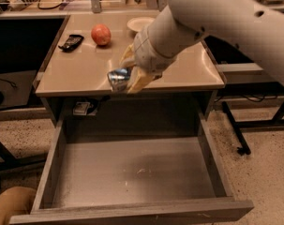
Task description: Place redbull can into top drawer
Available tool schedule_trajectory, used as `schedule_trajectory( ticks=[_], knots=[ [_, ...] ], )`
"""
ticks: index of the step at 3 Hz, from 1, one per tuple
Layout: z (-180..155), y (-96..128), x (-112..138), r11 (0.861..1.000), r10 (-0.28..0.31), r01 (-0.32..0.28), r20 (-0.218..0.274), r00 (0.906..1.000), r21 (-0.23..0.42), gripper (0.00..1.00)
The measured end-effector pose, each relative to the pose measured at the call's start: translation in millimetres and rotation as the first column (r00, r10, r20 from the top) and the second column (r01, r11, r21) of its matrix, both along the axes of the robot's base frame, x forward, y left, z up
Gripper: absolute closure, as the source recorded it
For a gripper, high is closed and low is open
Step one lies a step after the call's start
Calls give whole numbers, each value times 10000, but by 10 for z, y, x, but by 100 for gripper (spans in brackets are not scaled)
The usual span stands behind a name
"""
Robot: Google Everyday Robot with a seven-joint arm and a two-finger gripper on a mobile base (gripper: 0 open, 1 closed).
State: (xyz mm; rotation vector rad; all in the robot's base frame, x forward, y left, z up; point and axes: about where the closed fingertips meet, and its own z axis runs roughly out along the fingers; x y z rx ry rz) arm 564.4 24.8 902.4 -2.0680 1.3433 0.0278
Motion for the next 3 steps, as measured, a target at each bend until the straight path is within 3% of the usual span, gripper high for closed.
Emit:
schedule_trajectory(
  ticks=[1,2,3],
  knots=[
    [-358,3,-161,9991,152,-172,-531,9985,-380,100],
    [-359,3,-162,9991,152,-172,-532,9985,-380,100],
    [-555,38,-410,9989,160,-198,-875,9960,-428,100]
  ],
)
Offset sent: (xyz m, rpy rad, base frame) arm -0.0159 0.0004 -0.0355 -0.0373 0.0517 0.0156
